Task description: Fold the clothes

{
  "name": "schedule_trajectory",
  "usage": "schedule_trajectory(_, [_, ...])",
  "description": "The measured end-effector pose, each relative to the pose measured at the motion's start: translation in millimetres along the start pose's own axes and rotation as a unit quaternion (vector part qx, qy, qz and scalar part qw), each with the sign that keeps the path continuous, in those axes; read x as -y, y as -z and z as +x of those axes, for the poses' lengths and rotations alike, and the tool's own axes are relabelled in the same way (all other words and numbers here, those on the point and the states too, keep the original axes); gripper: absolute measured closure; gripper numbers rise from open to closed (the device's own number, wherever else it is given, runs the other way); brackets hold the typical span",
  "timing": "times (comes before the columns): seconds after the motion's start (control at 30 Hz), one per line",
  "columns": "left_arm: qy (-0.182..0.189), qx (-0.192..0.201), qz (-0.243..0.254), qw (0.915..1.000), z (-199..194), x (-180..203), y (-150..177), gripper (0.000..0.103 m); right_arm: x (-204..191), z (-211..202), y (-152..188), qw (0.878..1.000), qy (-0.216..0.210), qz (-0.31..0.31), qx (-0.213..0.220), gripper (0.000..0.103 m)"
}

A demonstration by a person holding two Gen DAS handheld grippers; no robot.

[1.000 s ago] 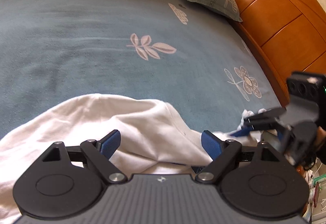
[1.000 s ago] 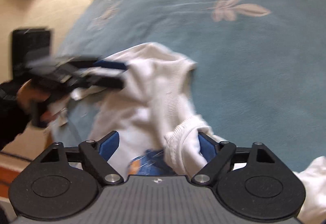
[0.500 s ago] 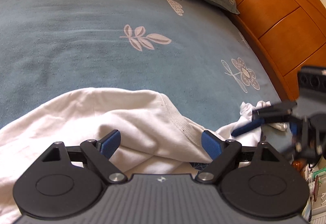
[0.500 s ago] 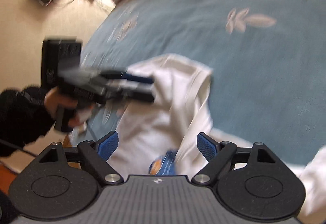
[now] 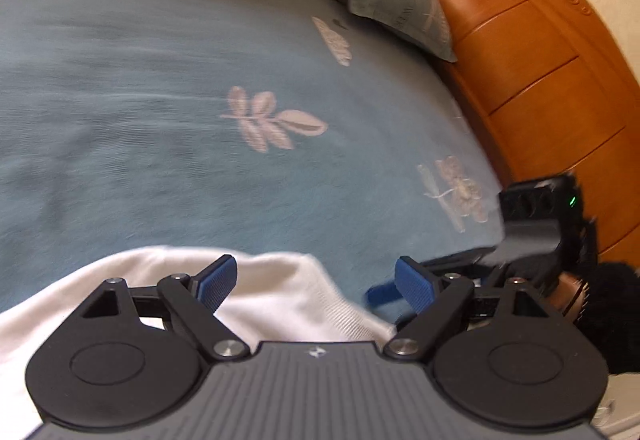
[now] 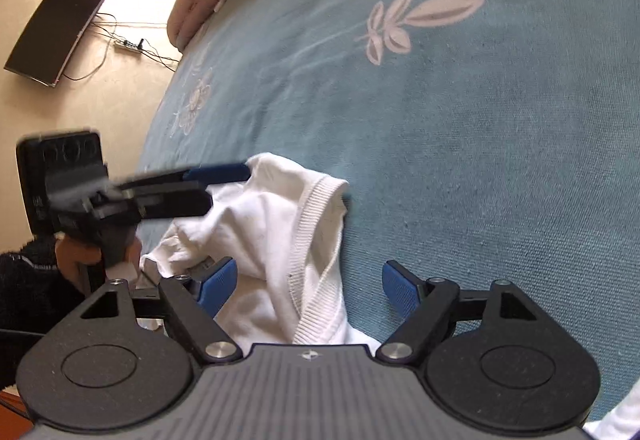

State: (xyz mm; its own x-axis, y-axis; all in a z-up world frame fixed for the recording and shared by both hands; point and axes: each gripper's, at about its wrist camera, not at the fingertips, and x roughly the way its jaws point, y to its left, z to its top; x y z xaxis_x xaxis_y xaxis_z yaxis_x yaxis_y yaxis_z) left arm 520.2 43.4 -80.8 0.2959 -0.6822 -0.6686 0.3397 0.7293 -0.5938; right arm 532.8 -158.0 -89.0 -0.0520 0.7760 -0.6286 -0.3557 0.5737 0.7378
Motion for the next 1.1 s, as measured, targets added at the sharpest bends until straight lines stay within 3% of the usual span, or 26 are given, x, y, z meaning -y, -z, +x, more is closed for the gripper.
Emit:
schedule_trajectory(0.13, [-0.011, -0.062, -0.056, 0.9965, 23, -18, 13, 0.017, 3, 1, 3, 1.000, 0.002, 0.003, -0.009, 0.019])
schedule_trajectory(0.27, [-0.009, -0.071, -0.099, 0.9924, 5, -33, 37, 0.018, 5, 0, 6, 1.000, 0.002, 0.002, -0.016, 0.019])
schedule_trajectory(0.4, [-0.026, -0.070, -0.049, 0.9960, -5, -26, 22, 0.018, 11, 0, 10, 1.000, -0.006, 0.011, -0.011, 0.019])
schedule_trajectory(0.5, [-0.009, -0.064, -0.019, 0.9977, 7, -21, 6, 0.018, 14, 0, 12, 1.000, -0.010, 0.017, -0.003, 0.018])
schedule_trajectory(0.57, [-0.001, -0.071, -0.019, 0.9973, 21, -22, 0, 0.018, 14, 0, 14, 1.000, -0.009, 0.016, -0.001, 0.018])
schedule_trajectory(0.63, [-0.025, -0.089, -0.027, 0.9954, 31, -28, 2, 0.019, 11, 0, 14, 1.000, -0.005, 0.012, -0.003, 0.018])
schedule_trajectory(0.77, [-0.036, -0.094, -0.056, 0.9934, 11, -41, 20, 0.020, 7, -1, 13, 1.000, 0.002, 0.003, -0.014, 0.018])
schedule_trajectory(0.87, [-0.053, -0.104, -0.042, 0.9922, -7, -40, 27, 0.021, 7, -1, 10, 1.000, 0.000, 0.007, -0.017, 0.018])
schedule_trajectory(0.97, [-0.065, -0.116, -0.016, 0.9910, -17, -37, 30, 0.021, 8, 4, 6, 0.999, -0.024, 0.025, -0.024, 0.017])
schedule_trajectory(1.1, [-0.071, -0.100, -0.016, 0.9923, -15, -38, 31, 0.021, 8, 23, -3, 0.997, -0.056, 0.031, -0.048, 0.017])
